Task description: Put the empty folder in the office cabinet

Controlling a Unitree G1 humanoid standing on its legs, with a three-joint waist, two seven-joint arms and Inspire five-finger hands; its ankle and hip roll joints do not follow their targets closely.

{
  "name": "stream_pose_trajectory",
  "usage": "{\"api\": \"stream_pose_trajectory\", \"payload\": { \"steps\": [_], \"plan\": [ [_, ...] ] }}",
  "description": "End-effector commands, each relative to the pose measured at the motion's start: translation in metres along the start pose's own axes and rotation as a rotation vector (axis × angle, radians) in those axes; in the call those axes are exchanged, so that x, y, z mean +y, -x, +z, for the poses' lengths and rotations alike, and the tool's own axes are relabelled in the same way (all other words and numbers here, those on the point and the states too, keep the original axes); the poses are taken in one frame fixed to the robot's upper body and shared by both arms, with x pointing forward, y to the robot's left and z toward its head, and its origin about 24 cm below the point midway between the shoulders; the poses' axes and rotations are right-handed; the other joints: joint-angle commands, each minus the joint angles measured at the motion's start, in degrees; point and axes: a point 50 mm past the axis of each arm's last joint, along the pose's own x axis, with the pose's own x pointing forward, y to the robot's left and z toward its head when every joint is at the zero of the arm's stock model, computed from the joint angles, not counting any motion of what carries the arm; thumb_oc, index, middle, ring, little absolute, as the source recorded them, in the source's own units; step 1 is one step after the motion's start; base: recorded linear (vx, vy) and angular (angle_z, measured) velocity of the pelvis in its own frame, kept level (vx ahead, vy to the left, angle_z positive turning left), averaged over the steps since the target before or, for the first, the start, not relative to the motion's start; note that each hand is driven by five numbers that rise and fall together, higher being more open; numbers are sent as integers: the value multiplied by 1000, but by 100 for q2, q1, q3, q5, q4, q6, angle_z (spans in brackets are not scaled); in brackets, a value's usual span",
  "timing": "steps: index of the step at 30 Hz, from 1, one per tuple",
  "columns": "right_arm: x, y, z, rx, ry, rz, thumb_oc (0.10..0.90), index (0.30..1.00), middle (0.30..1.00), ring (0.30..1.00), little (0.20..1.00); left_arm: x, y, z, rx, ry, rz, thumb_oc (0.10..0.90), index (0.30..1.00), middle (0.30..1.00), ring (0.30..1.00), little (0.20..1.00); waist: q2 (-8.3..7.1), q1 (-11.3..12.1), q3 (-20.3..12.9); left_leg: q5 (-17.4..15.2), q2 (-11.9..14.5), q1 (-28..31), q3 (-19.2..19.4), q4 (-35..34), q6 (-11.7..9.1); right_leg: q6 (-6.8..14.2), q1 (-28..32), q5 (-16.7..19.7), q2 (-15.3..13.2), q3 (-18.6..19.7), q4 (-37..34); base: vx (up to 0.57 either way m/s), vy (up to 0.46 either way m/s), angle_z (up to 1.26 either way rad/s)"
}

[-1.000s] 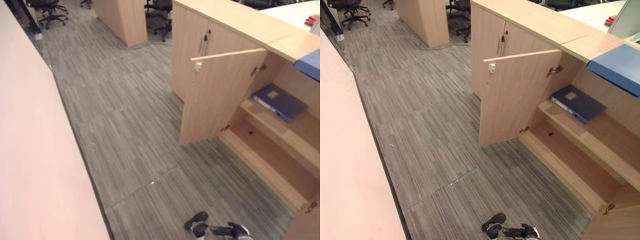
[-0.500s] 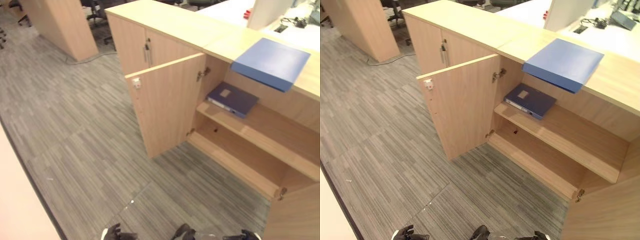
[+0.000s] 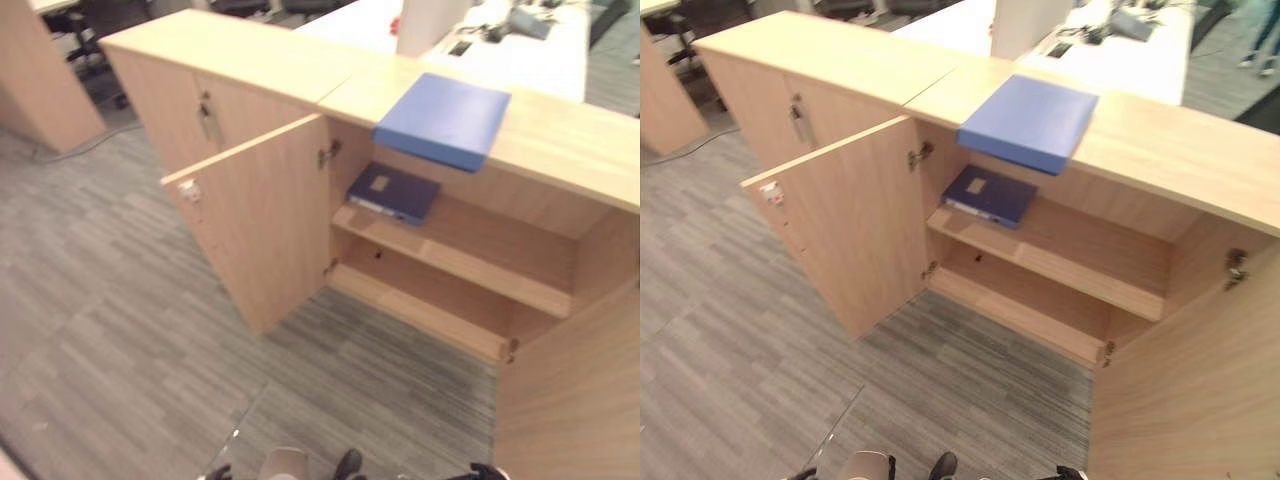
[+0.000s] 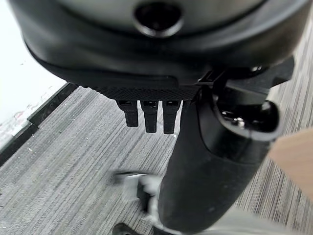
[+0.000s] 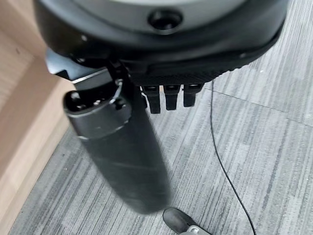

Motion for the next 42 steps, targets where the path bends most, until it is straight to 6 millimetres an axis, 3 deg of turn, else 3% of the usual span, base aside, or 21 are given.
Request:
{"api": "stream_pose_trajectory", "payload": {
  "steps": [1,2,3,5,6,14,17,19,21,22,23,26,28,32,35,38,42],
  "plan": [
    [-21,-2,10,-44,0,-72,800,900,900,900,900,15,-1,18,-112,-48,20,800,900,900,900,900,-159,186,140,860,68,314,-44,-525,284,612,801,680,-950,557,-853,116,239,-101],
    [-22,-2,11,-47,10,-73,800,900,900,900,900,12,0,24,-144,-61,0,800,900,900,900,900,-92,242,134,1102,121,396,-146,-915,266,622,812,782,-943,602,-894,51,160,-61],
    [-22,-2,11,-46,10,-73,800,900,900,900,900,12,0,24,-143,-62,-1,800,900,900,900,900,-89,249,137,1115,125,414,-139,-940,266,622,818,788,-940,606,-902,48,163,-34],
    [-24,-2,11,-47,32,-65,800,900,900,900,900,3,3,28,-176,-57,-52,800,900,900,900,900,69,276,-9,1109,4,637,-556,-1332,153,747,855,841,-876,804,-1058,148,242,-63],
    [-27,-3,8,-34,41,-64,800,900,900,900,900,-3,5,33,-204,-103,-94,800,900,900,900,900,121,168,-210,1011,-139,789,-603,-1486,85,842,886,994,-945,875,-1213,207,327,-83],
    [-21,-3,11,-25,72,-31,800,900,900,900,900,2,10,53,-314,-197,-150,800,900,900,900,900,68,-3,-470,613,-810,1169,-245,-1494,379,1236,900,1357,-1439,1247,-1500,115,245,-39],
    [-12,-2,13,-30,112,-1,800,900,900,900,900,7,9,47,-292,-194,-140,800,900,900,900,900,40,79,-510,396,-1197,1419,-91,-1494,610,1464,892,1445,-1860,1337,-1347,115,287,-14],
    [-11,-2,14,-32,118,5,800,900,900,900,900,7,9,44,-282,-193,-139,800,900,900,900,900,41,106,-519,347,-1292,1476,-45,-1494,668,1509,874,1476,-1992,1329,-1242,87,233,-22],
    [-7,-2,18,-48,138,20,800,900,900,900,900,9,10,44,-283,-210,-140,800,900,900,900,900,75,111,-479,202,-1563,1706,60,-1494,842,1552,719,1866,-2459,1381,-682,65,257,-31],
    [-7,-2,18,-48,138,20,800,900,900,900,900,9,10,44,-283,-210,-140,800,900,900,900,900,66,119,-472,203,-1579,1713,72,-1494,852,1563,709,1863,-2477,1401,-665,71,239,-30],
    [-4,-2,17,-49,150,29,800,900,900,900,900,11,10,42,-276,-230,-144,800,900,900,900,900,76,126,-420,112,-1710,1872,138,-1494,936,1514,618,2073,-2736,1326,-268,145,191,-32],
    [-3,-1,16,-47,160,36,800,900,900,900,900,9,14,47,-311,-251,-170,800,900,900,900,900,2,154,-402,-108,-1756,2045,347,-1494,965,1563,555,2328,-2998,851,-130,91,120,-42],
    [-5,-2,21,-56,146,26,800,900,900,900,900,7,18,55,-352,-255,-193,800,900,900,900,900,41,105,-335,-62,-1688,2025,479,-1494,982,1523,348,2467,-2875,664,-245,3,-22,-39],
    [-6,-2,40,-105,128,13,800,900,900,900,900,-6,24,68,-412,-269,-259,800,900,900,900,900,259,-197,-70,-175,-1698,2335,452,-1494,1059,1482,-574,2507,-2053,804,-454,93,19,-37],
    [-5,-1,49,-129,121,11,800,900,900,900,900,-9,31,84,-480,-286,-295,800,900,900,900,900,226,-377,170,-282,-1773,2596,332,-1494,1067,1486,-884,2727,-1548,667,-903,158,-32,-26],
    [-8,-2,45,-115,109,1,800,900,900,900,900,-6,35,95,-535,-340,-315,800,900,900,900,900,163,-405,104,-440,-1808,2700,177,-1494,1027,1417,-652,2661,-1377,595,-1495,226,-118,53],
    [-13,-3,40,-93,121,-10,800,900,900,900,900,-4,36,96,-536,-370,-323,800,900,900,900,900,218,-481,-133,-581,-1679,2793,124,-1494,1010,1299,-569,2569,-1324,510,-1413,336,-124,51]
  ]
}}
